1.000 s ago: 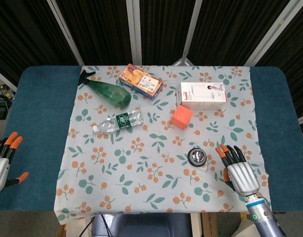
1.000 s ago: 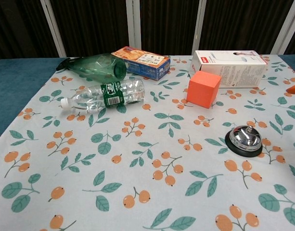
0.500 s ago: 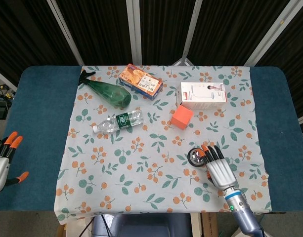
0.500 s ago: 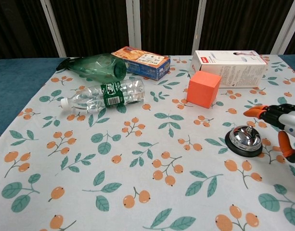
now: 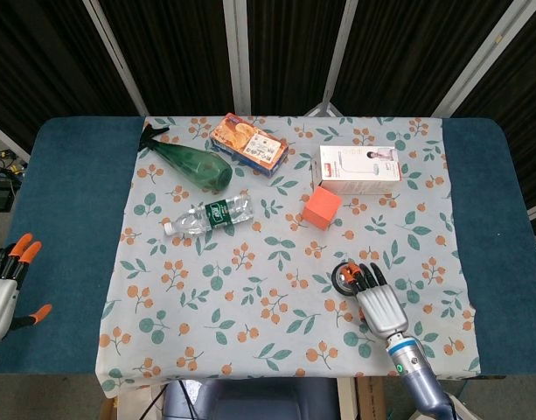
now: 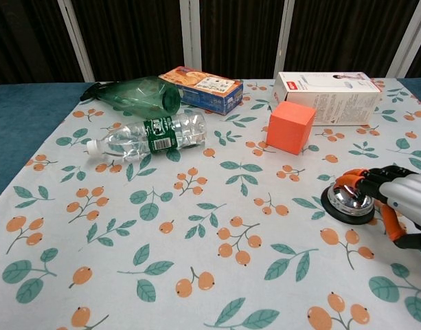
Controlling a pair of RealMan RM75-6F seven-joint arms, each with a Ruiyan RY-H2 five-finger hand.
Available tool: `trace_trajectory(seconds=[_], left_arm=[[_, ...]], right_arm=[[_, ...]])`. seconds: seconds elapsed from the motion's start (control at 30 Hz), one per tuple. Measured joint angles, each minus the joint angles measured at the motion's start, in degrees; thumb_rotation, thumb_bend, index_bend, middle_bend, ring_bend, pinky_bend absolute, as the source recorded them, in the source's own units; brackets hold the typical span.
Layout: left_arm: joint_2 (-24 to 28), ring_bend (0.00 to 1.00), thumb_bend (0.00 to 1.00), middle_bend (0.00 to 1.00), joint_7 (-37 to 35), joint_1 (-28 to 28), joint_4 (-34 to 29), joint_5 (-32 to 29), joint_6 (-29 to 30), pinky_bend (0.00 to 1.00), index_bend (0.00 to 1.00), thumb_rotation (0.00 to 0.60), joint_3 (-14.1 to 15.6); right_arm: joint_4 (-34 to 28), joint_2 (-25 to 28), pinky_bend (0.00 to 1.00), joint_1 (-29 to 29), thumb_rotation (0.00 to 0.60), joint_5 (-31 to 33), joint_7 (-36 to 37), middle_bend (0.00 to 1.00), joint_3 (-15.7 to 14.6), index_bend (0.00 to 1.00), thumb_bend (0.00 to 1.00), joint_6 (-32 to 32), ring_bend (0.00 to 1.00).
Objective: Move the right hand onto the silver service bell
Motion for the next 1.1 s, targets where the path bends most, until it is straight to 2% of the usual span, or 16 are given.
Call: trace_trajectory(seconds=[0.23,0.4,0.77,0.83,0.93,1.03,1.1], left_arm=[[0.0,0.00,0.01,0.00,0.0,0.0,-0.1,0.1,-0.1,0.00,0.00,0.600,0.1],[0.0,0.00,0.01,0.00,-0.2,0.0,0.0,0.0,-0.1,0.00,0.00,0.600,0.1],[0.0,0.00,0.01,0.00,-0.2,0.0,-0.1,-0.2,-0.2,0.00,0.00,0.600,0.0],[0.0,0.00,0.01,0.00,-0.1,0.0,-0.1,-0.2,-0.1,0.00,0.00,0.600,-0.1],[0.0,0.00,0.01,0.00,0.0,0.0,-0.1,-0.1,-0.1,0.00,0.00,0.600,0.0],[0.0,0.00,0.01,0.00,0.3,0.0,-0.1,0.1,0.0,0.00,0.00,0.600,0.1],[0.0,0.00,0.01,0.00,0.5,0.1,-0.2,0.2,0.1,0.00,0.00,0.600,0.2]], right_arm=[[1.5,-0.3,0.00,0.1,0.600,1.5,-2.4,0.00,-1.9,0.00,1.00,-1.9,0.00],[1.0,-0.6,0.00,0.2,0.600,0.8,-2.2,0.00,-1.6,0.00,1.00,-0.4,0.00],[-4.6,2.4,0.00,1.2,0.600,0.6,1.2,0.00,4.5,0.00,0.98,4.1,0.00],[-5.6,3.8,0.00,1.1,0.600,0.6,2.0,0.00,4.9,0.00,0.90,4.8,0.00],[-7.0,6.7,0.00,0.5,0.600,0.0,3.5,0.00,5.0,0.00,0.66,6.0,0.00],[-7.6,10.0,0.00,-0.8,0.600,-1.7,5.0,0.00,3.9,0.00,0.40,7.6,0.00],[-7.4,12.2,0.00,-2.4,0.600,-3.1,6.3,0.00,2.6,0.00,0.31,9.3,0.00]])
